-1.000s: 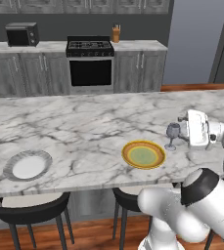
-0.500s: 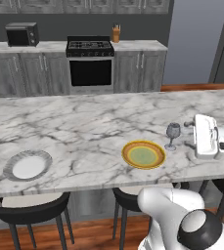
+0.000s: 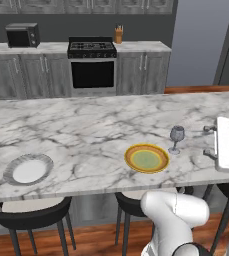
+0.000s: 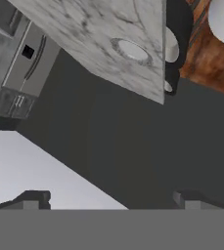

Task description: Retrieve the wine glasses from the counter and place one next to each plate.

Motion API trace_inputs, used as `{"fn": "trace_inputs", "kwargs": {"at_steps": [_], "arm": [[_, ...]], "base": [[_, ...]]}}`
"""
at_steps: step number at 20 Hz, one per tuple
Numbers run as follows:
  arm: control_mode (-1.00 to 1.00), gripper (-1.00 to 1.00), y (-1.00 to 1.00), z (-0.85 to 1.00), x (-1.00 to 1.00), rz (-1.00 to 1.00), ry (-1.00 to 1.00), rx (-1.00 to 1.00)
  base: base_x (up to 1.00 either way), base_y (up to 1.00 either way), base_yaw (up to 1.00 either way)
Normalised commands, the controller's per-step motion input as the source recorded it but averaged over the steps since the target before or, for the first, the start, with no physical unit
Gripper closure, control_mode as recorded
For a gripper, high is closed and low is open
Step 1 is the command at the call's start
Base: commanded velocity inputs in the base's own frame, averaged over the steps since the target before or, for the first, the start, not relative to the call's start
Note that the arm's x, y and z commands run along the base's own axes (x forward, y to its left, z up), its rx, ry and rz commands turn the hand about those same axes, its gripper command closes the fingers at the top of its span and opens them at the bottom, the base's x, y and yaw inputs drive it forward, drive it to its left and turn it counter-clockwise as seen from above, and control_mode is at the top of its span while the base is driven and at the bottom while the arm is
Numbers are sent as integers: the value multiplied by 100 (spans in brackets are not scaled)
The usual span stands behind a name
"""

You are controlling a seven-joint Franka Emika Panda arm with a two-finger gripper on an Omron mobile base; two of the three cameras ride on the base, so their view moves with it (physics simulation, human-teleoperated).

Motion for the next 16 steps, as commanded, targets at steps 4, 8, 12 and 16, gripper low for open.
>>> {"fn": "trace_inputs", "kwargs": {"at_steps": [4, 8, 12, 16], "arm": [[100, -100, 4, 11, -17, 0, -1, 0], [100, -100, 0, 0, 0, 0, 0, 0], [100, -100, 0, 0, 0, 0, 0, 0], [100, -100, 0, 0, 0, 0, 0, 0]], "base": [[-48, 2, 0], [-7, -28, -5], [-5, -86, -12], [-21, -100, -9]]}}
